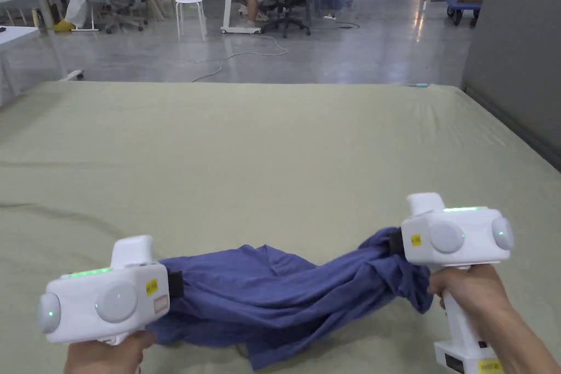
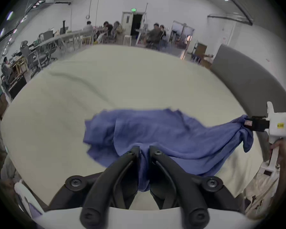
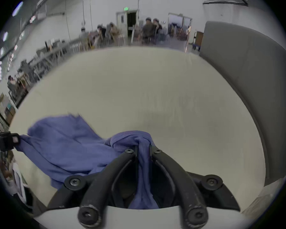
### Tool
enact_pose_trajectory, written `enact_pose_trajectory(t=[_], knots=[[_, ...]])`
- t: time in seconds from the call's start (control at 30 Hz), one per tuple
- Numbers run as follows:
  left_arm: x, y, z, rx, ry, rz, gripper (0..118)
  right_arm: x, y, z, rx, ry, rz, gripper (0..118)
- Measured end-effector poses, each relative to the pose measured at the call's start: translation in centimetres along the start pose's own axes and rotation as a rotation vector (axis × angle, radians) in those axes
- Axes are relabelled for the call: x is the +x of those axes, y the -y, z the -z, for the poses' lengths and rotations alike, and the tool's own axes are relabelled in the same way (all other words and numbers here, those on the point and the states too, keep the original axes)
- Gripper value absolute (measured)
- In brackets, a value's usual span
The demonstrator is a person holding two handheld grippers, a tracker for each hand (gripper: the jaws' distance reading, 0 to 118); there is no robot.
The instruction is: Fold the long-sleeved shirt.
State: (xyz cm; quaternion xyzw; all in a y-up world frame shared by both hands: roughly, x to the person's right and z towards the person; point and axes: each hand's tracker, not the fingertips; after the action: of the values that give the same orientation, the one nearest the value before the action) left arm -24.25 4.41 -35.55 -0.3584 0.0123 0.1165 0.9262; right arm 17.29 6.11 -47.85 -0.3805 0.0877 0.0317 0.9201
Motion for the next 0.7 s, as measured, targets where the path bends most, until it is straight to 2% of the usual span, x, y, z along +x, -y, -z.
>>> enact_pose_trajectory(t=[0.17, 0.23, 0.33, 0.4, 0.47, 0.57, 0.7], knots=[[1.4, -10.8, -3.7, 0.177, 0.02, 0.069, 9, -0.3, -7.6, -6.8, 0.19, -0.043, -0.025, 9], [2.0, -16.5, -5.9, 0.274, 0.055, 0.06, 9, -0.8, -11.8, -9.8, 0.277, -0.004, -0.055, 9], [3.7, -23.2, -8.6, 0.363, 0.021, 0.1, 9, -0.8, -17.5, -12.7, 0.361, 0.001, -0.053, 9], [4.9, -27.8, -10.5, 0.446, 0.014, 0.122, 9, -0.7, -21.7, -14.5, 0.404, 0.043, -0.068, 9], [5.8, -31.4, -11.8, 0.478, 0.033, 0.083, 9, -0.2, -25.3, -15.9, 0.441, 0.075, -0.036, 9], [6.6, -35.8, -12.8, 0.483, 0.053, 0.065, 9, 0.9, -29.0, -17.6, 0.476, 0.063, 0.04, 9], [8.0, -37.2, -13.0, 0.485, 0.073, 0.094, 9, 2.1, -30.4, -17.8, 0.476, 0.08, 0.082, 9]])
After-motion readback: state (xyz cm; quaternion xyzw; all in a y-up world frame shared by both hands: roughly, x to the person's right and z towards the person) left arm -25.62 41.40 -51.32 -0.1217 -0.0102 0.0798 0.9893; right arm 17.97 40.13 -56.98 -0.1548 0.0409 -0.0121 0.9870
